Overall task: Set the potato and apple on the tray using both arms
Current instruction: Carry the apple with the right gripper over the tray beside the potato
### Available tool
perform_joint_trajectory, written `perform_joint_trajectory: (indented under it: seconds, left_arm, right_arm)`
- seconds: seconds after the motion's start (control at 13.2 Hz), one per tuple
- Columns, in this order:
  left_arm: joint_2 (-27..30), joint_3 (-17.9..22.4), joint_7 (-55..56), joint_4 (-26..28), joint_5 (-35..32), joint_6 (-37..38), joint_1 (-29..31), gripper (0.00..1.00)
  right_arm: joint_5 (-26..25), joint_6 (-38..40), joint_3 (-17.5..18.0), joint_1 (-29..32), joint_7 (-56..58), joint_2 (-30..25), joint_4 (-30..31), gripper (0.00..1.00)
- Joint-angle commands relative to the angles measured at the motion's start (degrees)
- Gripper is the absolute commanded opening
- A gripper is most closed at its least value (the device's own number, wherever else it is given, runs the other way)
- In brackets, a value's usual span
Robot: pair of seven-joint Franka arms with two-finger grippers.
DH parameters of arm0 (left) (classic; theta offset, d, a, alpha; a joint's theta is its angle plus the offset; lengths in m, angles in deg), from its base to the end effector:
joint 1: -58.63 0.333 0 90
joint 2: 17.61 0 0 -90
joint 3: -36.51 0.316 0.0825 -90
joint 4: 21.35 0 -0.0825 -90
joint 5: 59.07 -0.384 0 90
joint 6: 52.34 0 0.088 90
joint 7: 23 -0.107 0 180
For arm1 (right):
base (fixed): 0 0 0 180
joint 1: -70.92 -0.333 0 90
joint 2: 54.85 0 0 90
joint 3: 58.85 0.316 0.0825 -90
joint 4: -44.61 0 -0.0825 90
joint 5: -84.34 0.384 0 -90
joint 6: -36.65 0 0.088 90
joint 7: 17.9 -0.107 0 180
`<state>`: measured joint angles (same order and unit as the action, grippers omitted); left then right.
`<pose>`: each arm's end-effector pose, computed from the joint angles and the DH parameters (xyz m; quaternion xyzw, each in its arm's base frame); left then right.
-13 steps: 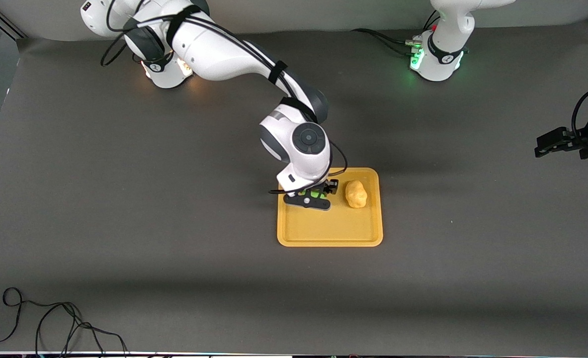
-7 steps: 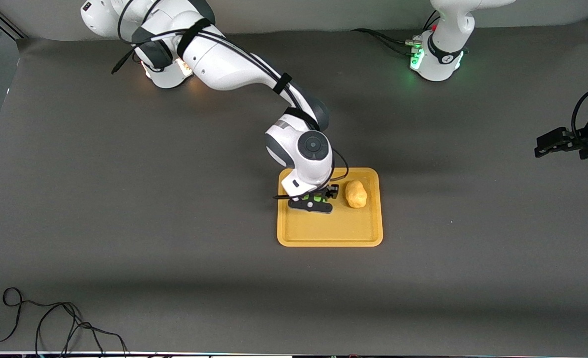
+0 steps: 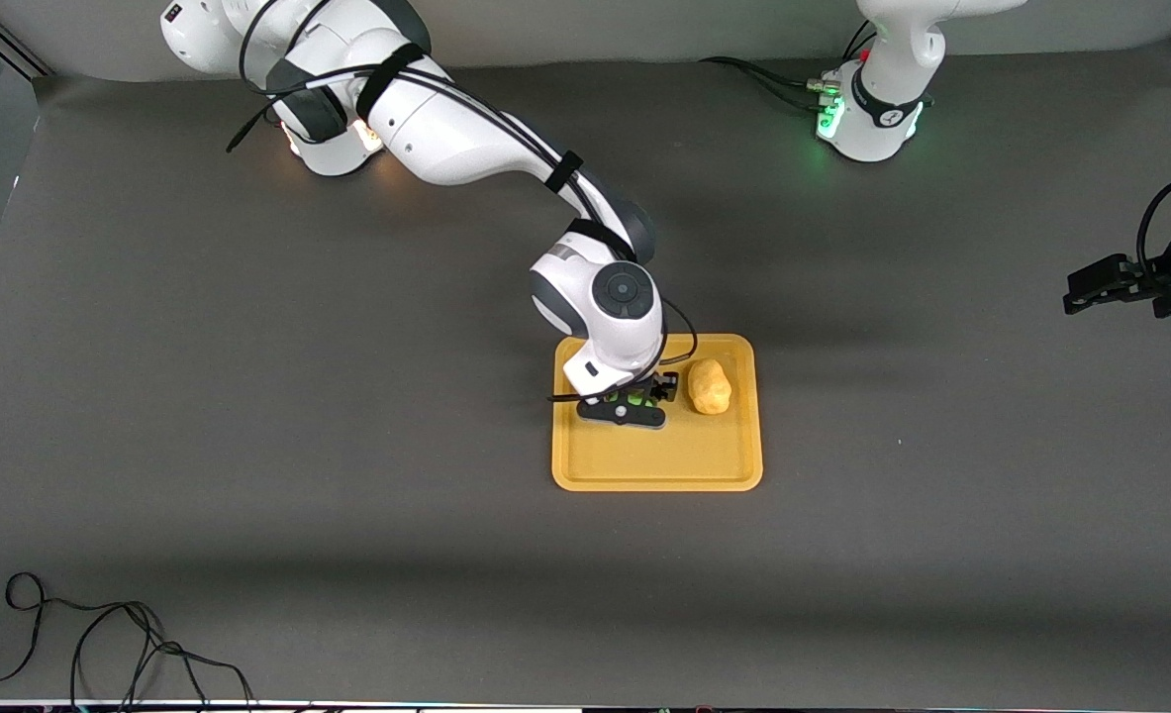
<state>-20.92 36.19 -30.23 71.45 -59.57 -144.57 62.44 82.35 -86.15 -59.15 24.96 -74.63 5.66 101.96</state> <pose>0.5706 0.0358 0.5722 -0.9989 0.0329 0.0341 0.0010 0.5525 0.5655 0.2112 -0.9952 0.0862 -0.0404 0.0228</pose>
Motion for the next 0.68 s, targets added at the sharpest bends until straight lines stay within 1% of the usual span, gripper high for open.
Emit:
perform_joint_trajectory:
  seconds: [0.0, 0.08, 0.38, 0.61]
  left_arm:
    - [-0.1, -0.2, 0.5, -0.2, -0.4, -0.7, 0.0, 0.98]
    - [-0.1, -0.2, 0.5, -0.2, -0.4, -0.8, 0.0, 0.98]
    - [-0.1, -0.2, 0.5, -0.2, -0.4, -0.8, 0.0, 0.98]
    - [-0.1, -0.2, 0.4, -0.2, -0.4, -0.8, 0.0, 0.98]
  right_arm:
    - [-0.9, -1.6, -0.5, -0.7, -1.7, 1.6, -2.2, 0.45]
    - [-0.9, -2.9, -0.6, -0.7, -1.6, 2.1, -2.1, 0.45]
    - [-1.1, -3.1, -0.8, -0.7, -1.5, 2.4, -2.1, 0.45]
    - [-4.4, -3.0, -0.8, -0.1, -1.3, 2.3, -2.0, 0.45]
